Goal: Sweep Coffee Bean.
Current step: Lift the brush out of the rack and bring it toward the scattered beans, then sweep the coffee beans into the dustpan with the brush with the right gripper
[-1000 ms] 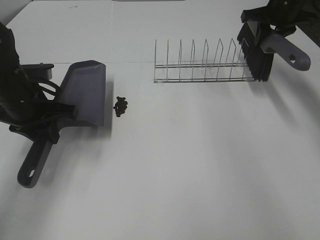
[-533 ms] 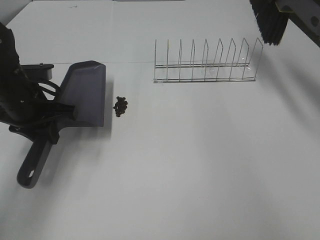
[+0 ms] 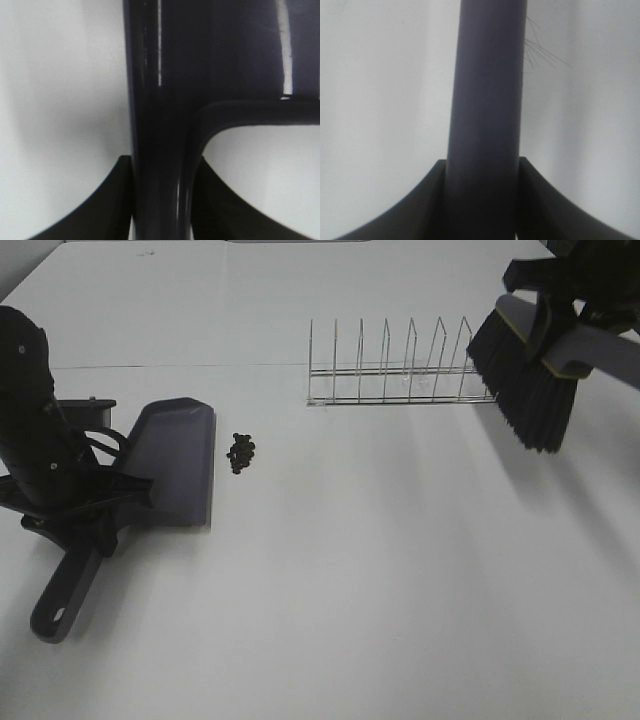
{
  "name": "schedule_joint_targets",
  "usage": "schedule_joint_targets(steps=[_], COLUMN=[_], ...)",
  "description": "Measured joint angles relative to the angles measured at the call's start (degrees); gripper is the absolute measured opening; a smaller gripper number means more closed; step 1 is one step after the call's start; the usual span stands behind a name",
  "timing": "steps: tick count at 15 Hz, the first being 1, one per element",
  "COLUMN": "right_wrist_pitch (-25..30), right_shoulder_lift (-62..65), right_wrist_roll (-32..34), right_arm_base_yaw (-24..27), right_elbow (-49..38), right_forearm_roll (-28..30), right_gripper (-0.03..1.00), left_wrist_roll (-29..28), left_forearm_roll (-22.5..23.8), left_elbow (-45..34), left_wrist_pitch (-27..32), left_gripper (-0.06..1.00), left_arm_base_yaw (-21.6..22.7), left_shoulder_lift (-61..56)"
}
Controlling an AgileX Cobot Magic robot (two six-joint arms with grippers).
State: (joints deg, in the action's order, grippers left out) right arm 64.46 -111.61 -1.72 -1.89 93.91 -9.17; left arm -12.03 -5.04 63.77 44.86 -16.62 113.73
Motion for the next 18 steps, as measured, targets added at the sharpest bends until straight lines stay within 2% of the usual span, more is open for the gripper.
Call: schedule_joint_targets(steps=[2, 6, 8, 15, 18], right_wrist_pitch=[-6.42, -9.57, -7.96, 5.27, 5.84], right_shoulder_lift=[-0.29, -6.76, -12.09, -28.65, -34.32], right_wrist_roll=[3.72, 11.69, 11.97, 11.52, 9.11], right_arm_base_yaw=[-5.50, -16.04, -19.54, -29.45, -32.95], right_elbow=[-4.70, -4.30, 0.00, 26.93, 37.13], right_forearm_roll=[4.98, 13.92, 15.24, 16.44, 13.12], right_gripper=[0.27, 0.27, 0.27, 0.27, 0.27], left_wrist_roll=[0.00, 0.00, 0.00, 0.17, 0.17], left_forearm_roll=[0.00, -0.23, -0.29, -0.29, -0.29], left_elbow=[0.00, 0.46, 0.46, 0.46, 0.46], left_wrist_pitch=[-0.74, -1.89, -1.95, -2.06, -2.06], left_gripper=[0.27, 0.27, 0.27, 0.27, 0.27], left_arm_base_yaw=[0.00, 0.00, 0.00, 0.00, 0.00], left_shoulder_lift=[2.52, 3.21, 3.21, 3.21, 3.21])
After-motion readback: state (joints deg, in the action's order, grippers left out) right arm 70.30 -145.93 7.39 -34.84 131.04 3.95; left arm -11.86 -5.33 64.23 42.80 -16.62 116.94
